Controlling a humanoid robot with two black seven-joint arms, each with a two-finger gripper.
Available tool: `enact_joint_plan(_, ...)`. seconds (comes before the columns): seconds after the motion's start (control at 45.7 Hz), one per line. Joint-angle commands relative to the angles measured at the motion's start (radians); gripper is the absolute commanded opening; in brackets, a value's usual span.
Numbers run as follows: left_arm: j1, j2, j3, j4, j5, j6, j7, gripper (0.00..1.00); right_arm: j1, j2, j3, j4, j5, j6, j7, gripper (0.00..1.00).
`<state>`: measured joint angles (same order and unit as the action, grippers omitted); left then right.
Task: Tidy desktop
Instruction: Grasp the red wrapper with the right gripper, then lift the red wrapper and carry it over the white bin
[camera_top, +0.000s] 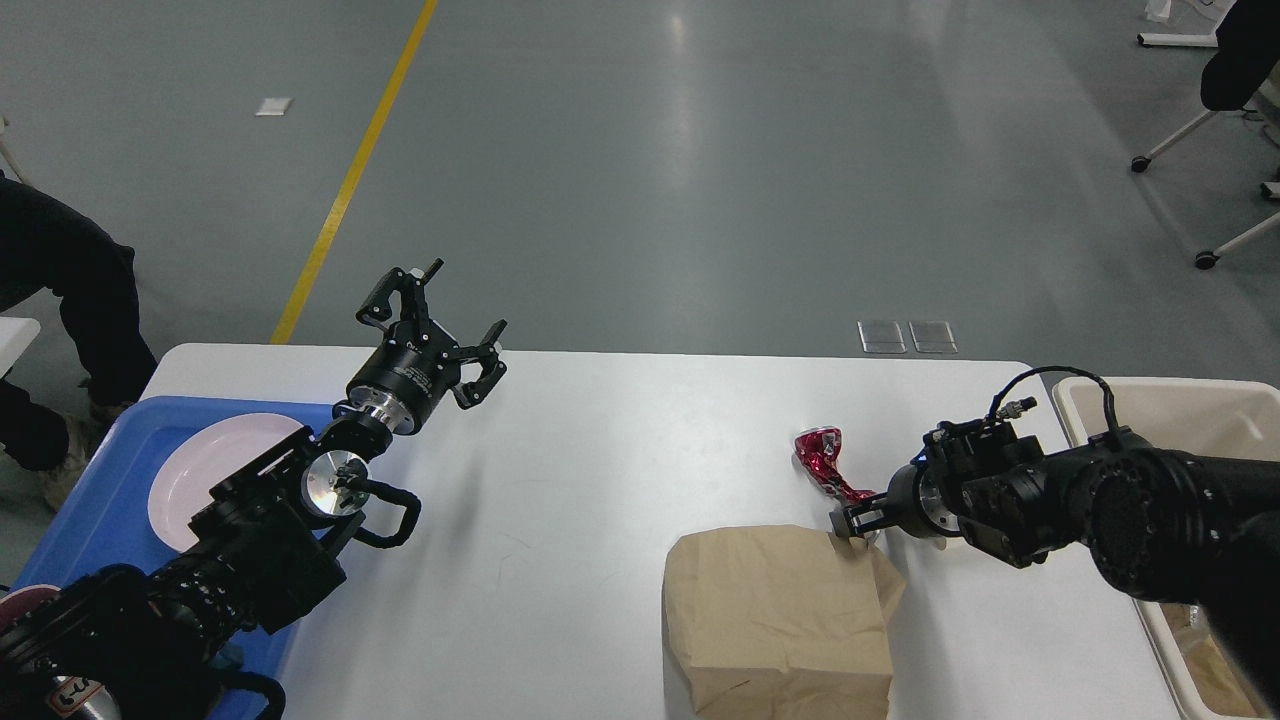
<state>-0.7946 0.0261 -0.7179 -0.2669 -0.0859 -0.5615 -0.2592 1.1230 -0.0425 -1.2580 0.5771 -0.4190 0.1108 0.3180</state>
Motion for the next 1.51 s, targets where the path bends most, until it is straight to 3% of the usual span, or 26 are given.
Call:
enact_joint_plan(0.0,0.000,0.000,0.000,0.000,0.000,0.000,0.000,0.97,0.015,-0.004,0.000,0.000,0.002,0.061,0.000,0.03)
enact_joint_plan(0.547,0.000,0.000,0.000,0.000,0.000,0.000,0.000,0.97,0.158,-0.046,0.014,0.007,0.005,0.217,0.003,0.00)
enact_joint_plan(0.657,0.000,0.000,0.000,0.000,0.000,-0.002,0.000,0.97,0.253,-0.082,0.023,0.026,0.005,0.325,0.003,0.00)
enact_joint_plan(0.919,0.000,0.000,0.000,0.000,0.000,0.000,0.001,0.97,0.484,-0.126,0.012,0.033,0.054,0.699,0.007,0.00)
enact_joint_plan(1.072,0.000,0.000,0.000,0.000,0.000,0.000,0.000,0.97,0.624,-0.161,0.003,0.035,0.109,0.849,0.007,0.00)
enact_joint_plan(1.488,0.000,0.000,0.000,0.000,0.000,0.000,0.000,0.97,0.882,-0.275,-0.038,0.015,0.109,0.849,0.007,0.00)
